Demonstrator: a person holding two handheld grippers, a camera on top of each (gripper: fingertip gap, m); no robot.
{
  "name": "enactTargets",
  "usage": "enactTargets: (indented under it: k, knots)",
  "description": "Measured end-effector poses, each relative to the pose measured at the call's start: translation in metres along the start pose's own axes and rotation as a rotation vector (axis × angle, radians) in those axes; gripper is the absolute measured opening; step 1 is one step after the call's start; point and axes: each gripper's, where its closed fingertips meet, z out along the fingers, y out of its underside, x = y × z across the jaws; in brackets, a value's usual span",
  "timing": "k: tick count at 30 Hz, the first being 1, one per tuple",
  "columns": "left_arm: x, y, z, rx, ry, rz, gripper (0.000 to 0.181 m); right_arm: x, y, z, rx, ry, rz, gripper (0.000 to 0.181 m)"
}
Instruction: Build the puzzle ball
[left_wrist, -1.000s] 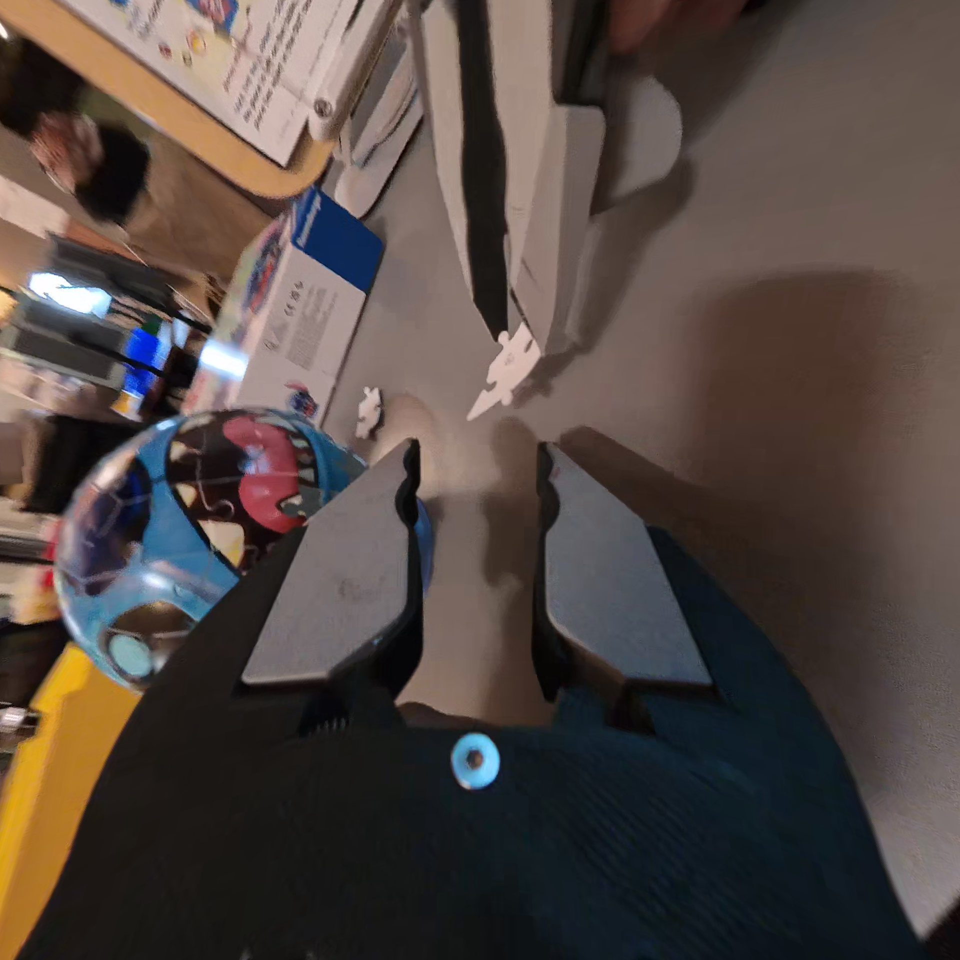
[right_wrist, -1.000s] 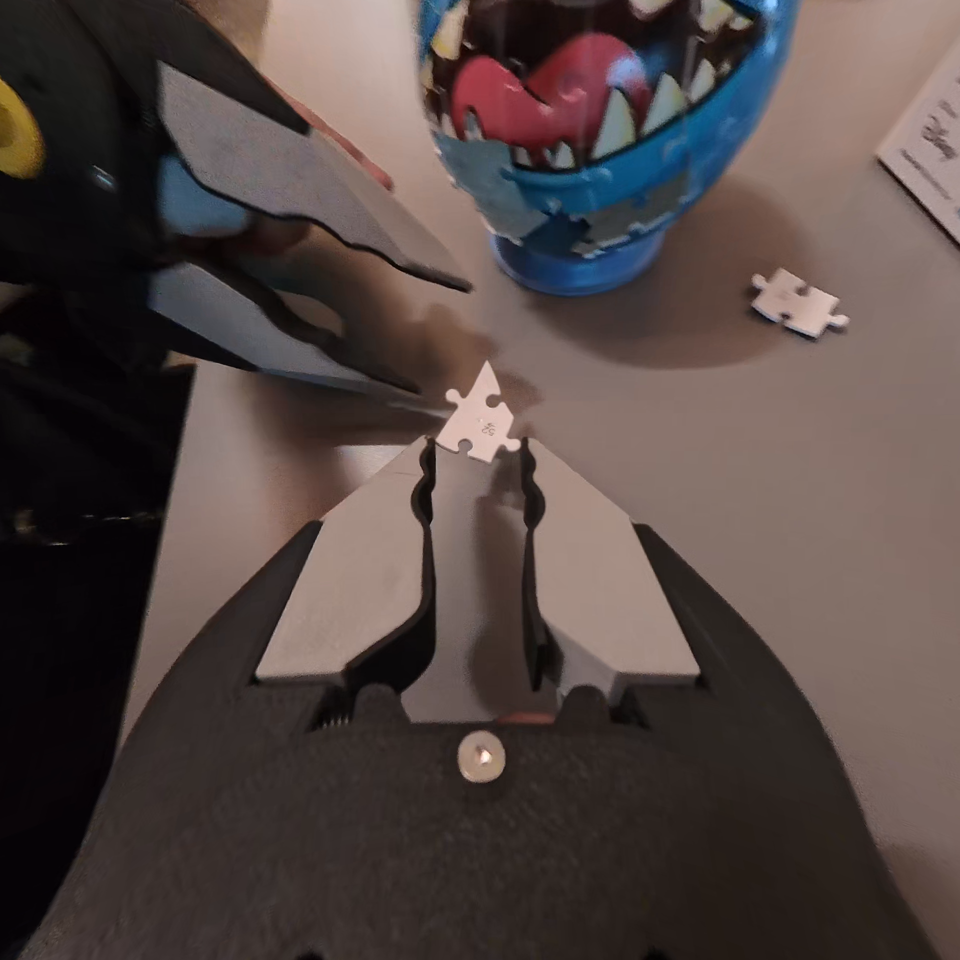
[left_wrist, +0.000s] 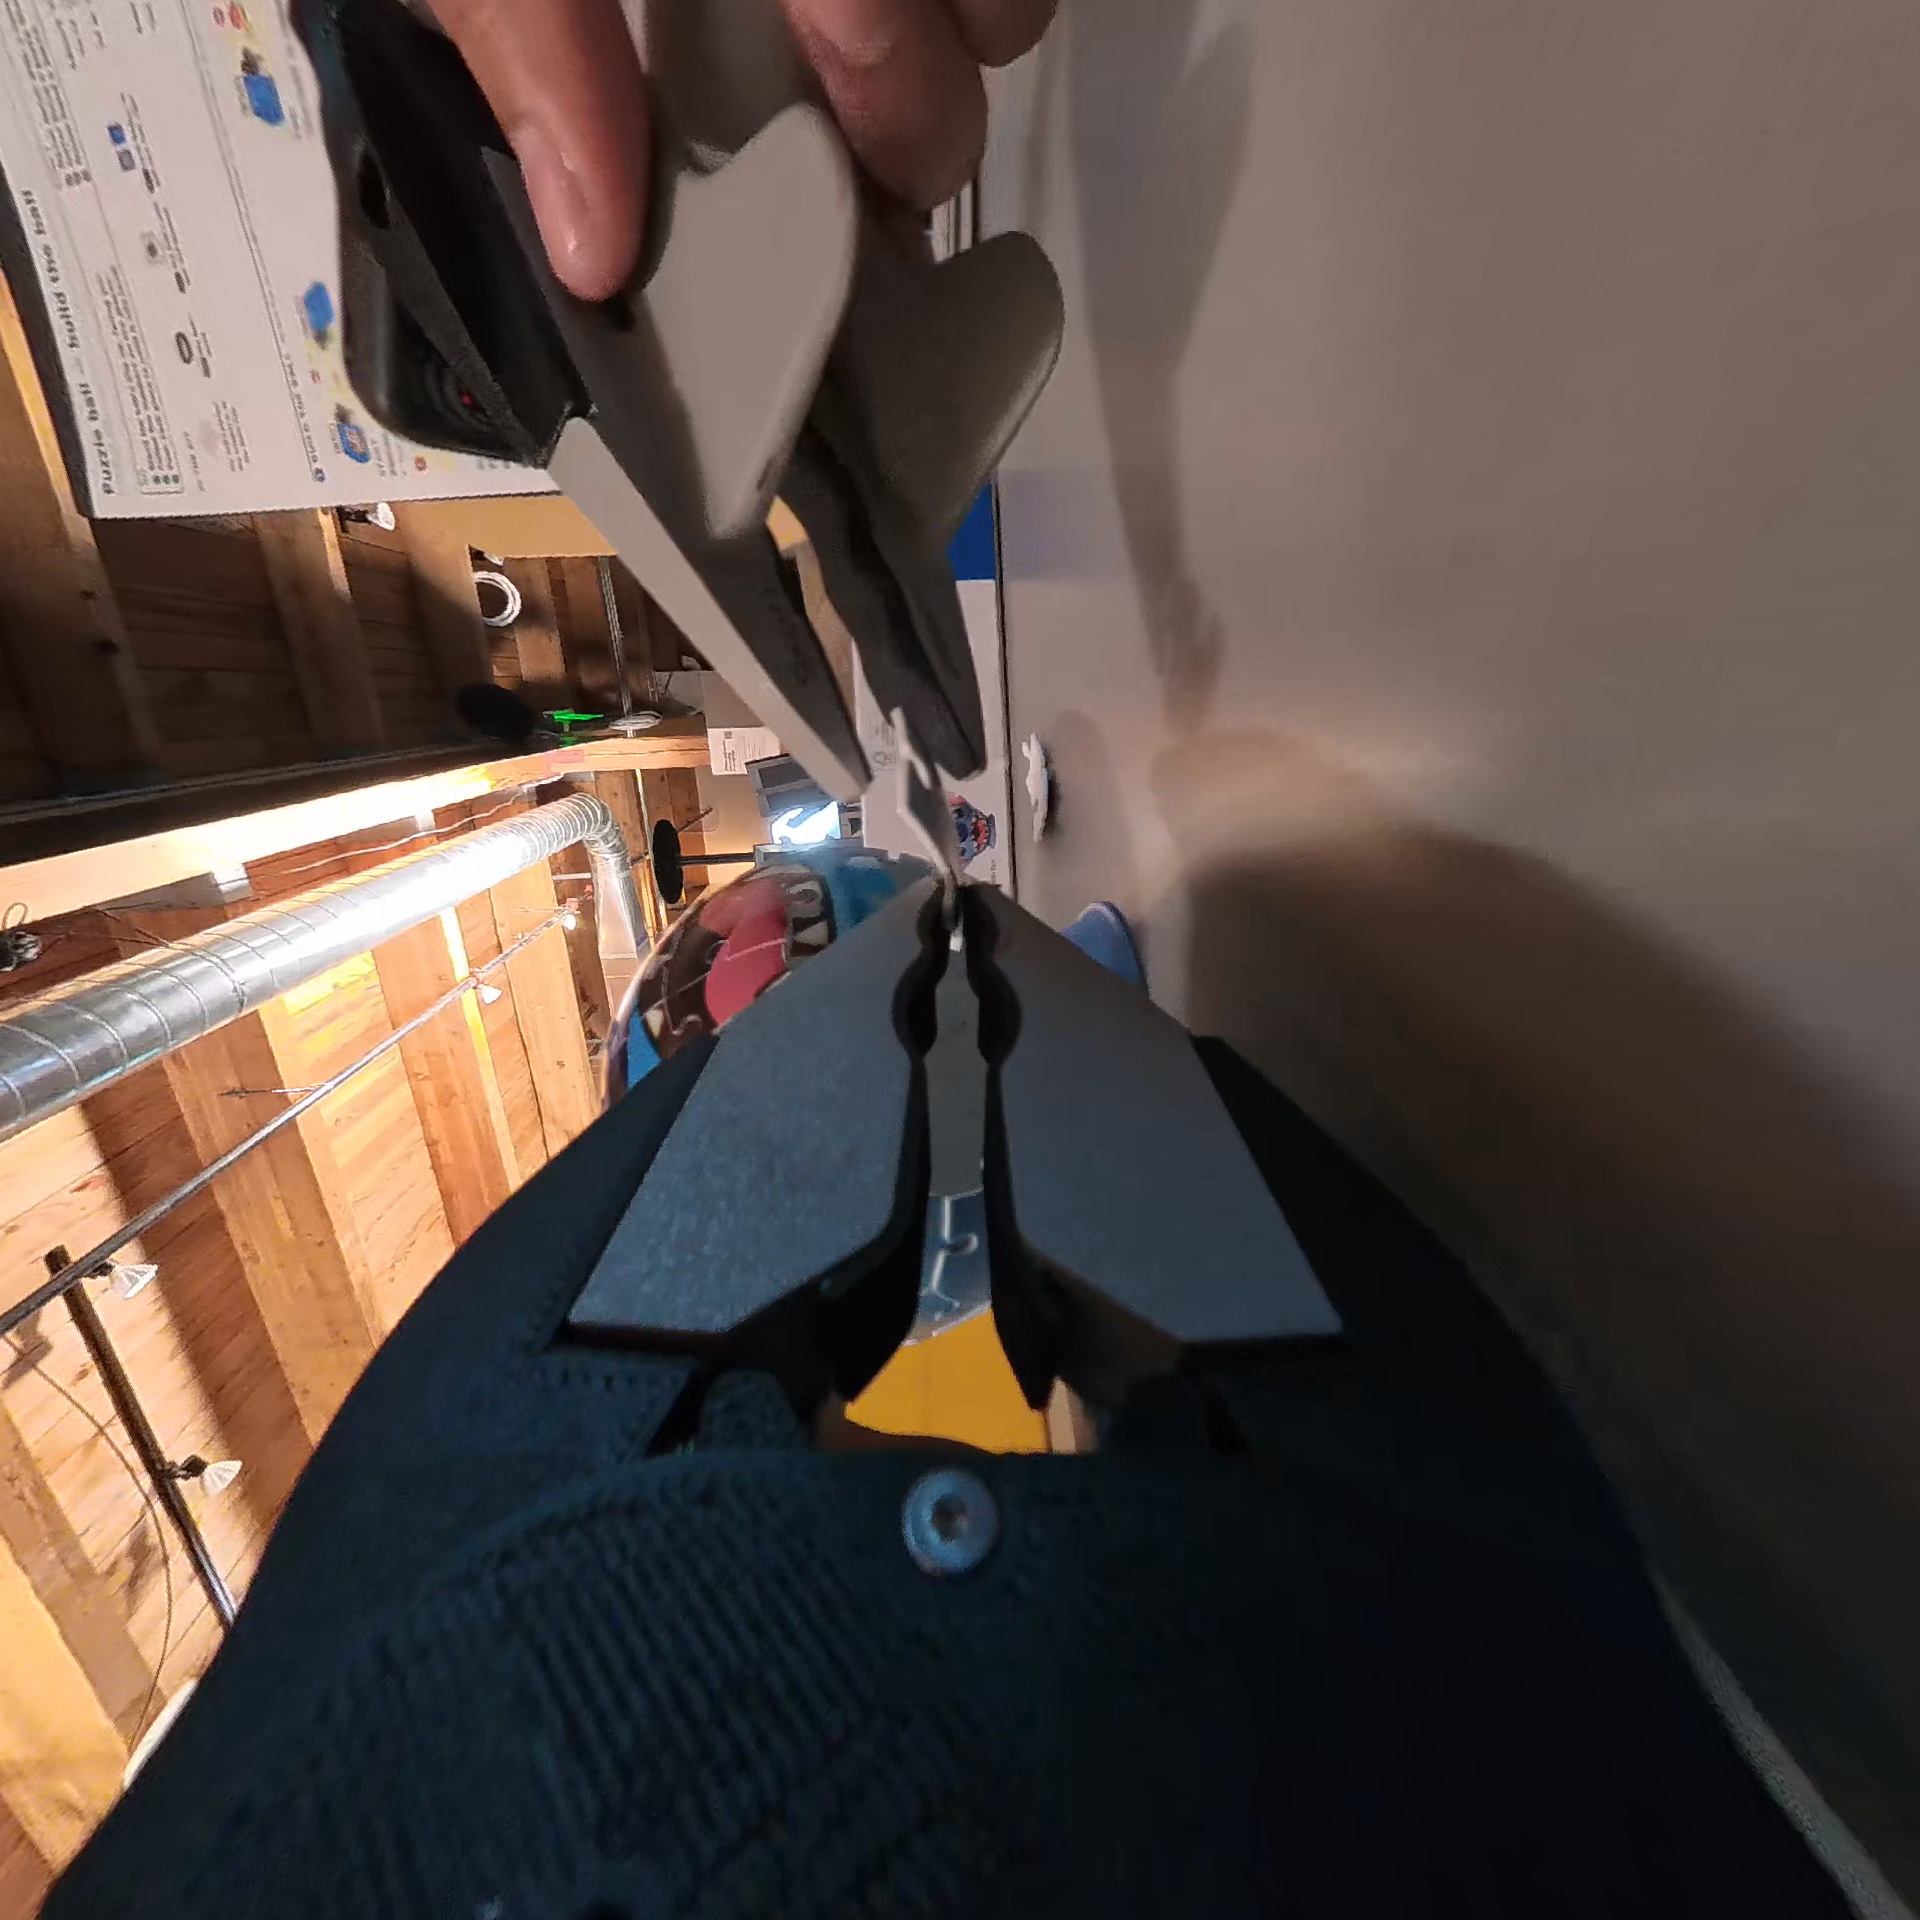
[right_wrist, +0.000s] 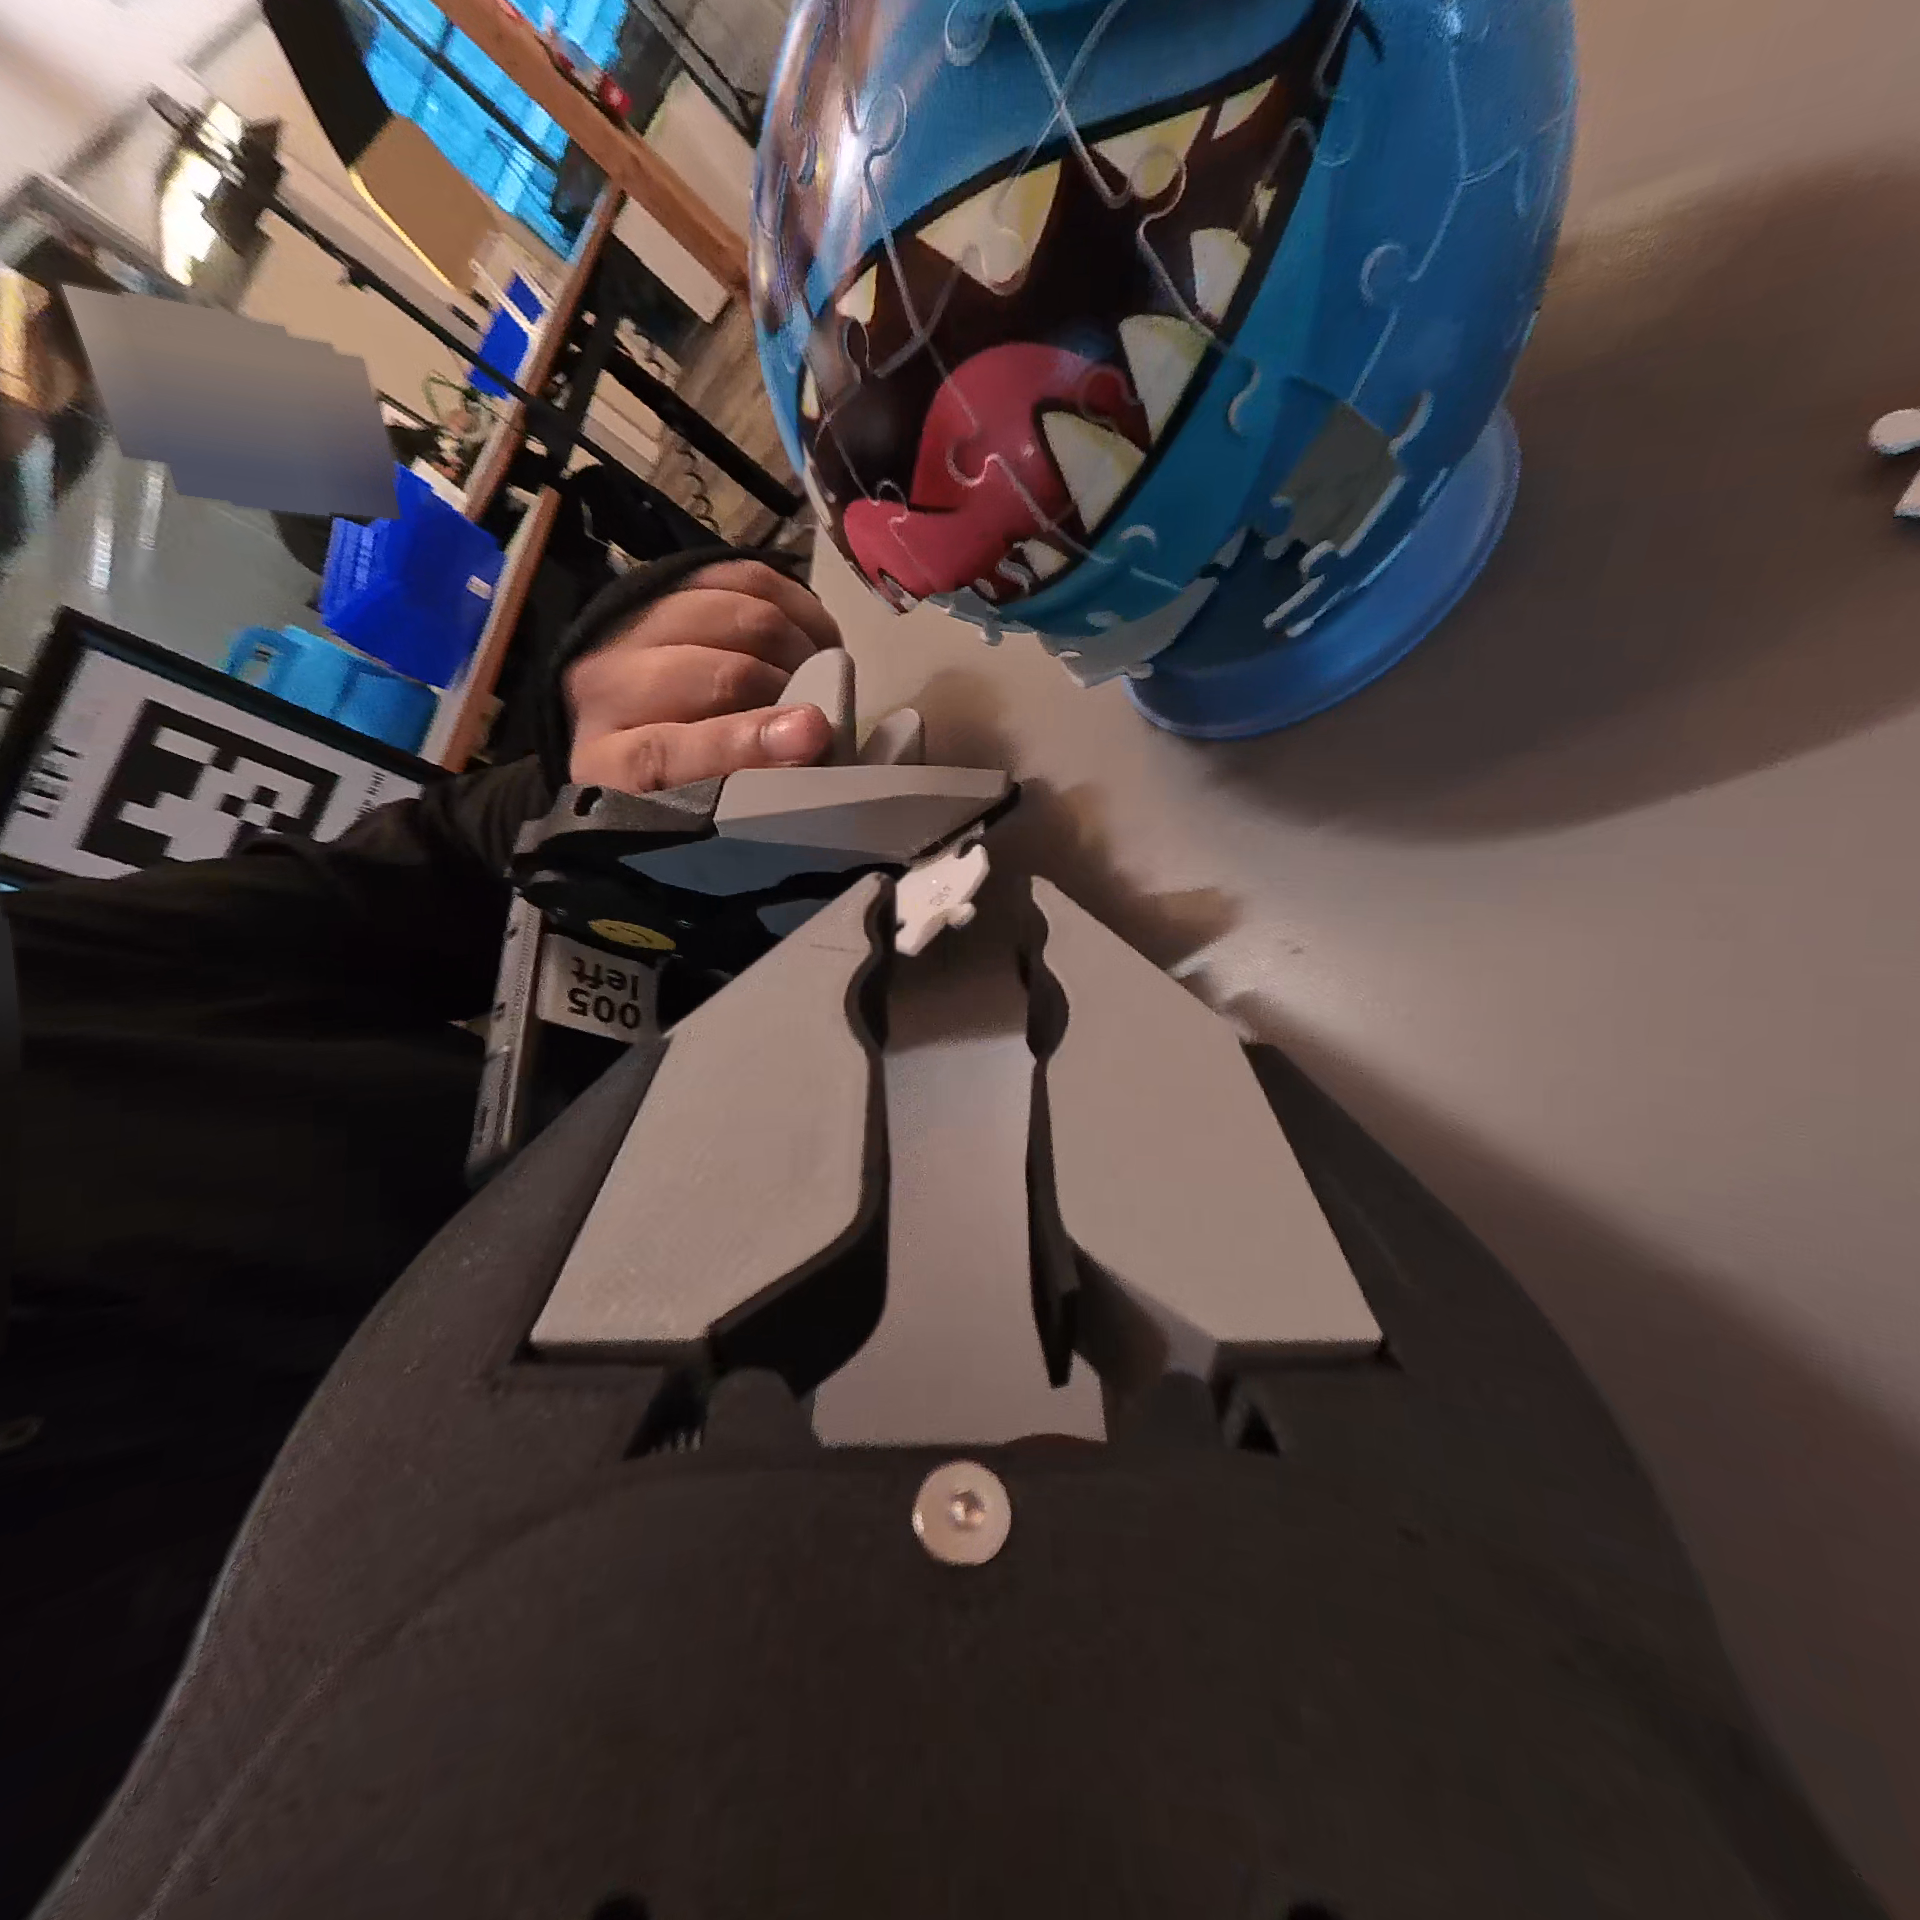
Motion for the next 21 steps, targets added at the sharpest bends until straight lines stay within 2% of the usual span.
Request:
enactTargets:
  k: [1,4,13,21]
  knots:
    - [-0.001,0.001,0.0,-0.003,-0.001,0.0,0.0,0.0,0.0,0.0,0.001,-0.009,0.01,0.02]
    - [0.001,0.001,0.001,-0.008,0.007,0.001,0.0,0.004,0.0,0.003,-0.01,0.008,-0.003,0.003]
    - [0.005,0.009,0.002,-0.036,0.012,-0.018,0.0,0.01,-0.003,0.001,-0.006,0.03,0.008,0.007]
    - [0.004,0.013,0.002,-0.055,0.003,-0.031,0.0,0.009,-0.007,0.006,-0.001,0.024,0.001,0.002]
